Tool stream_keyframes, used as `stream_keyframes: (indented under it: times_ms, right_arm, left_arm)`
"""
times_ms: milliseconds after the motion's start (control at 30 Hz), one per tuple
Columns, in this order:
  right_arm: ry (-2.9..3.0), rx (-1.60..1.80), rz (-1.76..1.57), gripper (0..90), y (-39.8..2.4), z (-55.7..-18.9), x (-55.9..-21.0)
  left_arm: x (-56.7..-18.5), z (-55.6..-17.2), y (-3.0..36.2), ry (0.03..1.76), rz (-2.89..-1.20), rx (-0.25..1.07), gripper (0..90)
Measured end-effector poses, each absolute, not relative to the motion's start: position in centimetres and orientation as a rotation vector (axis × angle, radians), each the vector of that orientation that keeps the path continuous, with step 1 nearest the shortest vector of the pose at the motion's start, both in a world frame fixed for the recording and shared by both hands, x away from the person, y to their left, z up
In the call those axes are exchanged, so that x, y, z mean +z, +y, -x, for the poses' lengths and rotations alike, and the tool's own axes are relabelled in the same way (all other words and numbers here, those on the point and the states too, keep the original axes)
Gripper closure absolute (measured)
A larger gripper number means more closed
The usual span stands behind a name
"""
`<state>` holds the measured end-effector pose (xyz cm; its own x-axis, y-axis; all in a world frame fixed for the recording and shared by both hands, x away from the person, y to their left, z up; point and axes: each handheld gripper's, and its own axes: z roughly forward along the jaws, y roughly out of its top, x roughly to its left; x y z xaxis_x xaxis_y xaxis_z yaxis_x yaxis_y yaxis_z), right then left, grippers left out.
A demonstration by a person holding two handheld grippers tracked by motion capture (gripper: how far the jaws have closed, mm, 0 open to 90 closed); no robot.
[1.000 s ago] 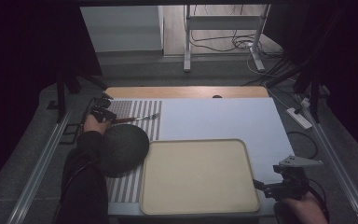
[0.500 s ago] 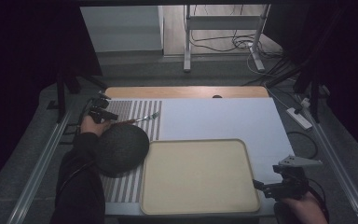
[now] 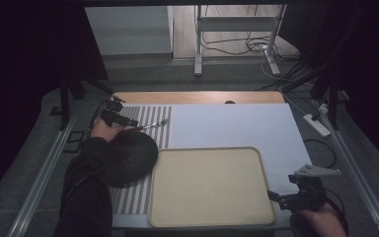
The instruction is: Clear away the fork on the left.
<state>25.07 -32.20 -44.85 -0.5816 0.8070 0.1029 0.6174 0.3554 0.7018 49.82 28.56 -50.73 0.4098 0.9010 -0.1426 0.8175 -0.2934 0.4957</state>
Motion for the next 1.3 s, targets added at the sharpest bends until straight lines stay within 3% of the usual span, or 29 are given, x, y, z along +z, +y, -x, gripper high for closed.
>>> stream_keyframes:
  times_ms: [467, 567, 633, 767, 867, 900, 1100, 1300]
  right_arm:
    - [2.362, 1.055, -1.267, 0.9, -32.3, -25.1, -44.8]
    - [2.362, 1.06, -1.268, 0.9, -32.3, -25.1, -44.9]
    - [2.362, 1.061, -1.267, 0.9, -32.3, -25.1, -44.9]
    - [2.364, 1.062, -1.264, 0.9, -32.3, -25.1, -44.9]
    - [2.365, 1.063, -1.267, 0.9, -32.3, -25.1, -44.9]
    - [2.365, 1.062, -1.265, 1.0, -32.3, -25.1, -44.9]
    - [2.365, 1.065, -1.262, 0.9, -32.3, -25.0, -44.9]
    - [2.364, 1.073, -1.265, 0.9, -32.4, -25.0, -44.8]
  left_arm:
    - [-52.4, -51.4, 24.5, 1.36, -2.396, 0.215, 2.5]
    - [-52.7, -51.5, 24.2, 1.312, -2.433, 0.198, 13.6]
    - [-52.6, -51.5, 24.3, 1.29, -2.44, 0.194, 16.4]
    - [-52.0, -50.9, 24.2, 1.182, -2.485, 0.202, 46.6]
    - [-51.9, -50.8, 24.2, 1.147, -2.504, 0.199, 53.6]
    - [-51.8, -50.8, 24.1, 1.121, -2.523, 0.191, 65.4]
    - [-51.6, -51.0, 24.1, 0.981, -2.606, 0.173, 77.9]
    - [-51.6, -50.7, 24.0, 0.888, -2.642, 0.221, 78.3]
